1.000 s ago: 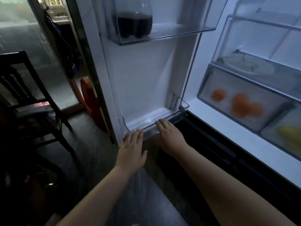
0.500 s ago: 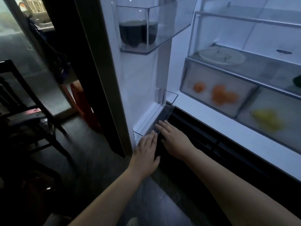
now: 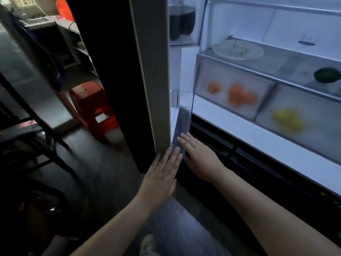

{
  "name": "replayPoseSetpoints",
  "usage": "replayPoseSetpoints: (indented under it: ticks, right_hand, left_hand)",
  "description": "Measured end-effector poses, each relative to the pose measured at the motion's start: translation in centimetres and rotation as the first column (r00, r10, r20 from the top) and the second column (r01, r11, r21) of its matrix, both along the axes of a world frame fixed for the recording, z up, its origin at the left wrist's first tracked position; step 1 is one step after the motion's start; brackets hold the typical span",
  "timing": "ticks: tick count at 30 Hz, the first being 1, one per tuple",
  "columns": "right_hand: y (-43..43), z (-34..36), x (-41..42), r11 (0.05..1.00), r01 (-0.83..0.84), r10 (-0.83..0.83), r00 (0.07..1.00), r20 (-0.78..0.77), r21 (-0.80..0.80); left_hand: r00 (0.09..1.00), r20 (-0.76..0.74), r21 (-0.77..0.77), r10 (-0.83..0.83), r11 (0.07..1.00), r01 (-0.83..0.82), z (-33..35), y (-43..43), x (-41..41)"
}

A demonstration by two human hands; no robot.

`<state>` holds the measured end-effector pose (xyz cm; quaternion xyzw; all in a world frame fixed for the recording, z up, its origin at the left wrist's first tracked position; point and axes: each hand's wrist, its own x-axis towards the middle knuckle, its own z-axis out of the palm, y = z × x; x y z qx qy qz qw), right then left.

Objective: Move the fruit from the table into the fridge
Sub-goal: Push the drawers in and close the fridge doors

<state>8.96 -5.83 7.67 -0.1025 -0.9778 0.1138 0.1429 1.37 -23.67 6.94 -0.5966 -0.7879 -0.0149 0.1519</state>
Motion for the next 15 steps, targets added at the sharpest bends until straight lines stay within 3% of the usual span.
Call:
replayPoseSetpoints:
  ticks: [5,10,15]
  right_hand:
    - [-0.2,-0.7,2.0,0.998,0.046,-0.047,0.999,-0.021,-0.038]
    - [-1.5,1.1,4.3,0.974,0.144,-0.186,0.948,-0.256,-0.177]
    - [-1.2,0.7,5.2,0.984,0.172,-0.144,0.914,-0.38,0.041]
  left_hand:
    - [1.0,-0.02,0.088,0.021,0.996,-0.019,1.1,0.4,0.3]
    - [0.999,-0.03,0.189,0.042,0.981,-0.036,2.2,1.2,0.2]
    - [0.998,-0.019,0.37,0.067,0.928,-0.055,2.6,2.7,-0.4]
